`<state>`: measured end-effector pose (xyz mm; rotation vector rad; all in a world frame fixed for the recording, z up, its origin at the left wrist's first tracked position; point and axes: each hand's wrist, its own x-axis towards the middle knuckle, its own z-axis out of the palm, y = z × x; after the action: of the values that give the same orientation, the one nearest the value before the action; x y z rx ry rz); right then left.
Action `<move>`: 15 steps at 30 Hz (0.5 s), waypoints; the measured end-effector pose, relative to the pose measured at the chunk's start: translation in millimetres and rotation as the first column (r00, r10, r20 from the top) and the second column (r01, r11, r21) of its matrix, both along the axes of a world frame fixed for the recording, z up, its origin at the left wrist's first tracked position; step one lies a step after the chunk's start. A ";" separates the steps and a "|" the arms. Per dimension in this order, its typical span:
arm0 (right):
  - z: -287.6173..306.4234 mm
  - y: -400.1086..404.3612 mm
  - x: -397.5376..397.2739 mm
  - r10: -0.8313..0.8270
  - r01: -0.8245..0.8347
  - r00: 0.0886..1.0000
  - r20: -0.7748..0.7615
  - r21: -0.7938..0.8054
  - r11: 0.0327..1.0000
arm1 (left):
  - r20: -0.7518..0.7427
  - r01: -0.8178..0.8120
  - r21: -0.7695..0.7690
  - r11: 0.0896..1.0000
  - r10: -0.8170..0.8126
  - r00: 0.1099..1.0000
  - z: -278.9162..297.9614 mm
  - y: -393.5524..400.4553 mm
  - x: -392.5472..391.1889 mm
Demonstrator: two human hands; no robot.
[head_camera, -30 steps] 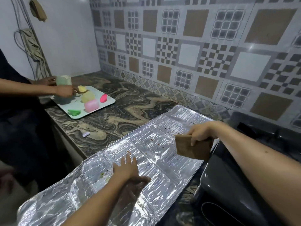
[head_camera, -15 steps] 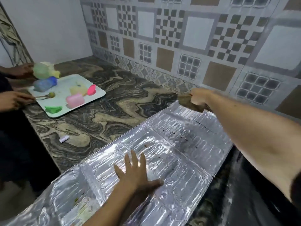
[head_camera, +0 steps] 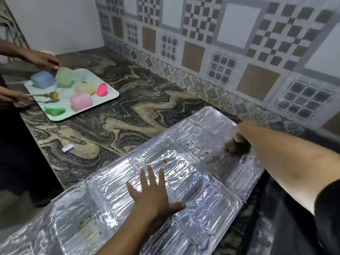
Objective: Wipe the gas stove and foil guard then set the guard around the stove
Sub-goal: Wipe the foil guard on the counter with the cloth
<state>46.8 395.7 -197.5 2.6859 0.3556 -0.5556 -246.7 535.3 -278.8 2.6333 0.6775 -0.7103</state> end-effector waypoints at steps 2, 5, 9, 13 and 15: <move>10.1 -7.1 -0.3 0.009 -0.009 1.000 -0.002 -0.103 0.995 | 0.012 0.008 -0.005 1.000 -0.008 1.000 2.0 -0.9 -1.8; 29.0 4.1 15.9 -0.079 0.080 0.996 -0.026 0.024 0.996 | 0.018 0.014 -0.008 1.000 -0.014 1.000 3.0 -1.1 -0.7; 40.7 29.2 37.9 0.031 -0.021 0.997 -0.073 0.135 0.991 | 0.005 0.012 0.001 1.000 -0.012 1.000 0.6 -0.5 0.6; -1.7 71.7 16.1 0.323 -0.330 0.944 0.073 0.290 0.898 | -0.004 0.010 0.003 1.000 -0.010 1.000 -0.4 0.0 0.7; -21.6 70.9 6.6 0.334 -0.330 0.942 0.032 0.267 0.905 | -0.017 0.013 0.006 1.000 -0.012 1.000 0.1 0.9 0.8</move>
<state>53.4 466.5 -219.1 2.7831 0.9348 -0.4493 -245.9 536.2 -278.7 2.6421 0.6696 -0.7365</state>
